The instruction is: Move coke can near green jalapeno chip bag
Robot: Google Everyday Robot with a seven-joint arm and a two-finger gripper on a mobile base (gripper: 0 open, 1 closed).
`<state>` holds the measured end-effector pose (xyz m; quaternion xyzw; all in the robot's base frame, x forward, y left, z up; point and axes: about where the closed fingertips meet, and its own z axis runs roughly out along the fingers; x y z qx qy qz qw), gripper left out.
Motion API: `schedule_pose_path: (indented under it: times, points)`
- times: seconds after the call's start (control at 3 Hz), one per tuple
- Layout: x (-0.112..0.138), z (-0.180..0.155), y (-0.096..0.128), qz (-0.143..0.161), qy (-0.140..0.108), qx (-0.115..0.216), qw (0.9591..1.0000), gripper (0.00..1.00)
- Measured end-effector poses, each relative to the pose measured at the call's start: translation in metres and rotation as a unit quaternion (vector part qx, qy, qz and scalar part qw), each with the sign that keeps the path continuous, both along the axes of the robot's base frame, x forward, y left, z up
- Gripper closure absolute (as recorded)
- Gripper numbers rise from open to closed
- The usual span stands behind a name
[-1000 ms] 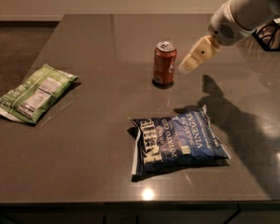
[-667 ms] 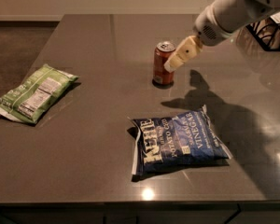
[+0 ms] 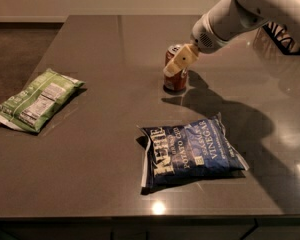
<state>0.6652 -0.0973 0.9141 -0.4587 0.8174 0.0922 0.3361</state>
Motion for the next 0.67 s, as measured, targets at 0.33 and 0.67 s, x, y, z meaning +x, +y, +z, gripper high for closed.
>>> schedule_pose_path:
  times: [0.33, 0.67]
  points:
    - [0.0011, -0.0017, 0.0091, 0.014, 0.003, 0.002, 0.9999, 0.38]
    - [-0.0027, 0.0017, 0.0185, 0.034, 0.007, 0.007, 0.9994, 0.62]
